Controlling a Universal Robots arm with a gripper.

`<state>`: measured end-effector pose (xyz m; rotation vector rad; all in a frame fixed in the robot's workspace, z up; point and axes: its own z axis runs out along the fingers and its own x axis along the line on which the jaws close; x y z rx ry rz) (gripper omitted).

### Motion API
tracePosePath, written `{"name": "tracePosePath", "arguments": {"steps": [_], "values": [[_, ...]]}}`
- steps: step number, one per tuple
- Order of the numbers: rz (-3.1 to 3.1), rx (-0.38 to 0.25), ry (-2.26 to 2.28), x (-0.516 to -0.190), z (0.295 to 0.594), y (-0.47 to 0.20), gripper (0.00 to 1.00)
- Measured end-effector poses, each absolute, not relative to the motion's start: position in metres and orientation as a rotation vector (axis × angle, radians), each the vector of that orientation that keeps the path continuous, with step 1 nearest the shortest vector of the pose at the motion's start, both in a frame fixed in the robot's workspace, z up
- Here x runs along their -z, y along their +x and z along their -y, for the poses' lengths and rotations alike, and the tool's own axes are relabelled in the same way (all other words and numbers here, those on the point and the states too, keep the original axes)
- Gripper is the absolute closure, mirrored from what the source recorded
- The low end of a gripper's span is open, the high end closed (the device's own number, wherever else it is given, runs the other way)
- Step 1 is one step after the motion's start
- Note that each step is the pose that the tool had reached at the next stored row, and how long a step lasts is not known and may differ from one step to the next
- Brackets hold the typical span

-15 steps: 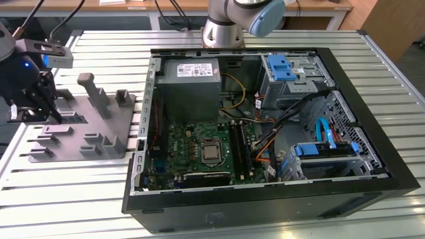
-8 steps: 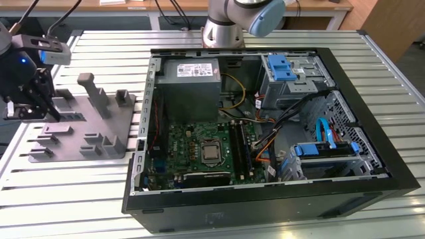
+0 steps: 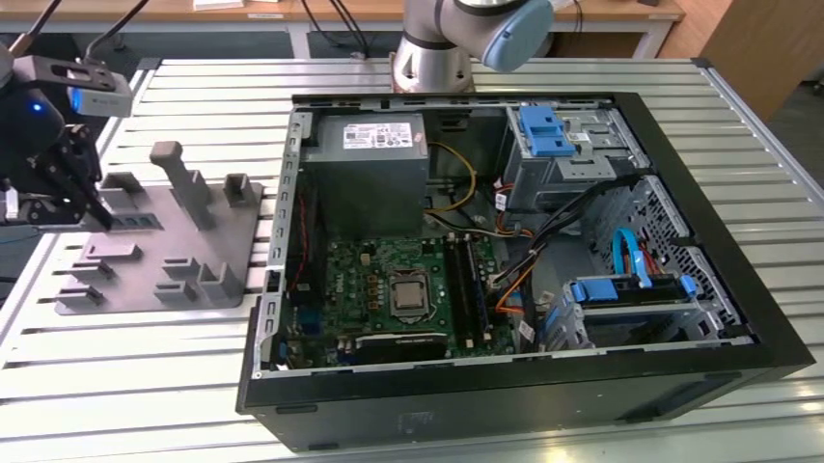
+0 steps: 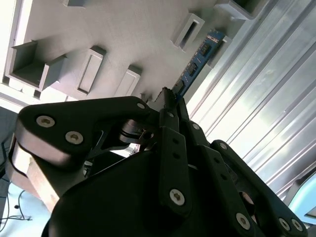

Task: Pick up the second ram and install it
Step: 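Pick up the second ram and move it above second insertion slot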

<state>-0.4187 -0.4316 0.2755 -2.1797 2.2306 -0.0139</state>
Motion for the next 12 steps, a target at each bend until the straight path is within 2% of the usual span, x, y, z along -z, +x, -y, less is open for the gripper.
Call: {"name": "tracePosePath", "arguments": {"steps": [12], "values": [[-2.231, 0.014, -2.180, -0.293, 0.432, -0.419, 0.86]]}}
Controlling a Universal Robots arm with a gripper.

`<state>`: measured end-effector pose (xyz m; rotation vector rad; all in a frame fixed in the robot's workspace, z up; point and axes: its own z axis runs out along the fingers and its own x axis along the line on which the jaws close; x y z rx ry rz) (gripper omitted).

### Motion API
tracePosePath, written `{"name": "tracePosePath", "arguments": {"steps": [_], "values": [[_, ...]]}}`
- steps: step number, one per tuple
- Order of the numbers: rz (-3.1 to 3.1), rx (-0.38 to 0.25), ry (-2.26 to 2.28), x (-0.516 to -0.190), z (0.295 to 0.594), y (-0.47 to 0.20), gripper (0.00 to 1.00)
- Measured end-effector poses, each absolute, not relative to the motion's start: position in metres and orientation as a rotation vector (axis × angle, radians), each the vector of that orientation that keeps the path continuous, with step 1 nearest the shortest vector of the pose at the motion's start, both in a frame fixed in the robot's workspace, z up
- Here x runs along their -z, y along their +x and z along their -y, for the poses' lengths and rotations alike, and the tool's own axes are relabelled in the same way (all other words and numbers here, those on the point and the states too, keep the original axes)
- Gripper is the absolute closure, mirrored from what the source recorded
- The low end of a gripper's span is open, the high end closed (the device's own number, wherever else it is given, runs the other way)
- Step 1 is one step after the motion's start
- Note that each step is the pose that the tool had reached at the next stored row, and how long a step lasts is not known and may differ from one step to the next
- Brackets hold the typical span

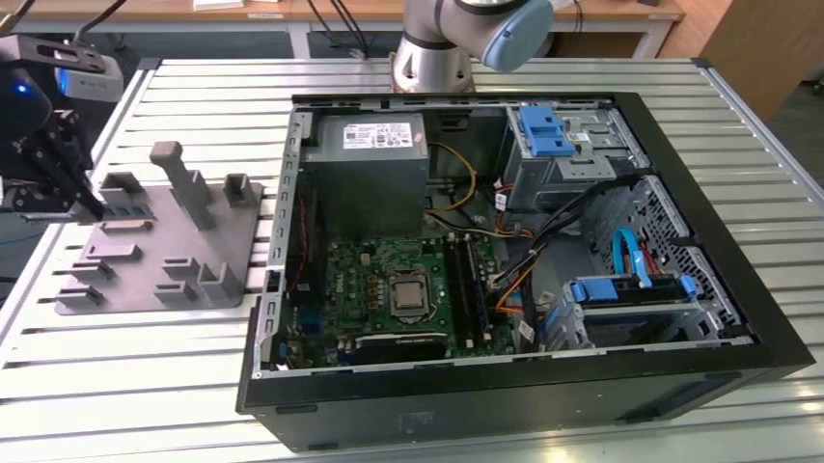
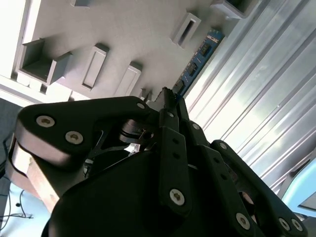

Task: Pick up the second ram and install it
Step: 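Pick up the second ram and move it above second insertion slot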

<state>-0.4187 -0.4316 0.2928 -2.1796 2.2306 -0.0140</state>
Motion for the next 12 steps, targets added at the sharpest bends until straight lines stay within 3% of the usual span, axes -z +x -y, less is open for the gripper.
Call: {"name": "tracePosePath", "arguments": {"steps": [12], "values": [[-2.231, 0.014, -2.180, -0.310, 0.432, -0.419, 0.86]]}}
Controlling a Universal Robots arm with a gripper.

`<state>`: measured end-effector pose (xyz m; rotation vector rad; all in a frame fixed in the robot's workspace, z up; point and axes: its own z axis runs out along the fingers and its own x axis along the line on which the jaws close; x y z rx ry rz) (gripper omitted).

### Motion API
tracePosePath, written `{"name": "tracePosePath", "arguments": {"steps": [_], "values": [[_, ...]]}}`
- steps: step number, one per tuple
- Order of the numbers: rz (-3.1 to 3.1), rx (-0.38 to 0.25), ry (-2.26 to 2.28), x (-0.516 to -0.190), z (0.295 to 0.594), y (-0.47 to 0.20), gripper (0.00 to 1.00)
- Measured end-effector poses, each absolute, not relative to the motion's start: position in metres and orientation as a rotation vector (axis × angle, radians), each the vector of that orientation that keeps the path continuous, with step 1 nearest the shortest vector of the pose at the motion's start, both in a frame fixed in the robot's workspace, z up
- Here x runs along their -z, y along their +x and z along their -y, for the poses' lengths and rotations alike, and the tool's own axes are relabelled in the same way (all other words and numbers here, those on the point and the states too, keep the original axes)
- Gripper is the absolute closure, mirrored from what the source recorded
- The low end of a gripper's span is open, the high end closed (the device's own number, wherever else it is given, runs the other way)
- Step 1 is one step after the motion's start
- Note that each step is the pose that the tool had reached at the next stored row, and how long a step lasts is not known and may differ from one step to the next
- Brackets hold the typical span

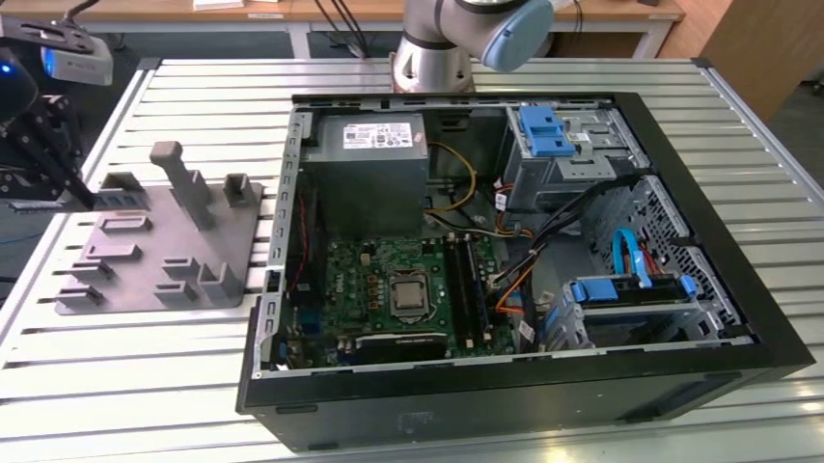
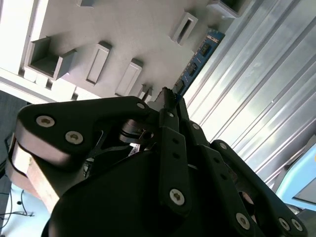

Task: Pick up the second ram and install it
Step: 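Pick up the second ram and move it above second insertion slot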

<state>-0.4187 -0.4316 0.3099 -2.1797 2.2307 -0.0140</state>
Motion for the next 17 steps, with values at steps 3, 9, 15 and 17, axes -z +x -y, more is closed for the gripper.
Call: {"name": "tracePosePath", "arguments": {"steps": [3, 9, 15, 17], "values": [[-2.231, 0.014, -2.180, -0.314, 0.432, -0.419, 0.86], [-2.231, 0.014, -2.180, -0.322, 0.432, -0.419, 0.86], [-2.231, 0.014, -2.180, -0.332, 0.432, -0.419, 0.86], [-2.231, 0.014, -2.180, -0.335, 0.432, -0.419, 0.86]]}}
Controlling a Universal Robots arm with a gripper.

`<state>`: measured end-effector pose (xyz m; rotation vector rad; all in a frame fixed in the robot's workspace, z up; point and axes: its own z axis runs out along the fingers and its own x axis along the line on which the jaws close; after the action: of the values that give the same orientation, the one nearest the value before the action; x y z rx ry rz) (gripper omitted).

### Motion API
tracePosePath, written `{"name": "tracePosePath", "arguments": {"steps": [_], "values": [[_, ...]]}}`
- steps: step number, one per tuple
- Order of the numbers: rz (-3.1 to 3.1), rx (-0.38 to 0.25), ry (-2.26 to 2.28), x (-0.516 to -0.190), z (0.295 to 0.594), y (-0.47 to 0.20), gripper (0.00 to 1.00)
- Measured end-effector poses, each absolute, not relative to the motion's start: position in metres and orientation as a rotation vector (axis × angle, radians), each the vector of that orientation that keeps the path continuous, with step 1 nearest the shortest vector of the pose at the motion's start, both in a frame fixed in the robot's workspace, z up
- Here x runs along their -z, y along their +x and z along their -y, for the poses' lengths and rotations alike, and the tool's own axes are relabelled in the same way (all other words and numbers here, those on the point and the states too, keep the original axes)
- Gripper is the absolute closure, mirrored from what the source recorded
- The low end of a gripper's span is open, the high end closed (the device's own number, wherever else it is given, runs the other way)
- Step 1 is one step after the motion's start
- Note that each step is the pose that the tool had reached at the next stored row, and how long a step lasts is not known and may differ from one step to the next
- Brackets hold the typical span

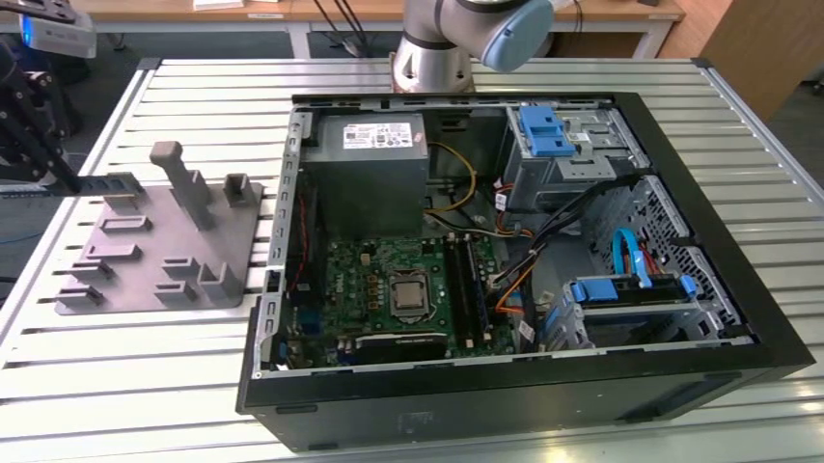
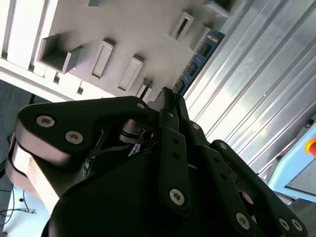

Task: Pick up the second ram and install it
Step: 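Pick up the second ram and move it above second insertion slot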

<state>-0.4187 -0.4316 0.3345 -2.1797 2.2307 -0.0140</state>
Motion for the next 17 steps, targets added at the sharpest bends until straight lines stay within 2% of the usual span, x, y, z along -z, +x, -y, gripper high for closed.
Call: {"name": "tracePosePath", "arguments": {"steps": [17], "values": [[-2.231, 0.014, -2.180, -0.357, 0.432, -0.419, 0.86]]}}
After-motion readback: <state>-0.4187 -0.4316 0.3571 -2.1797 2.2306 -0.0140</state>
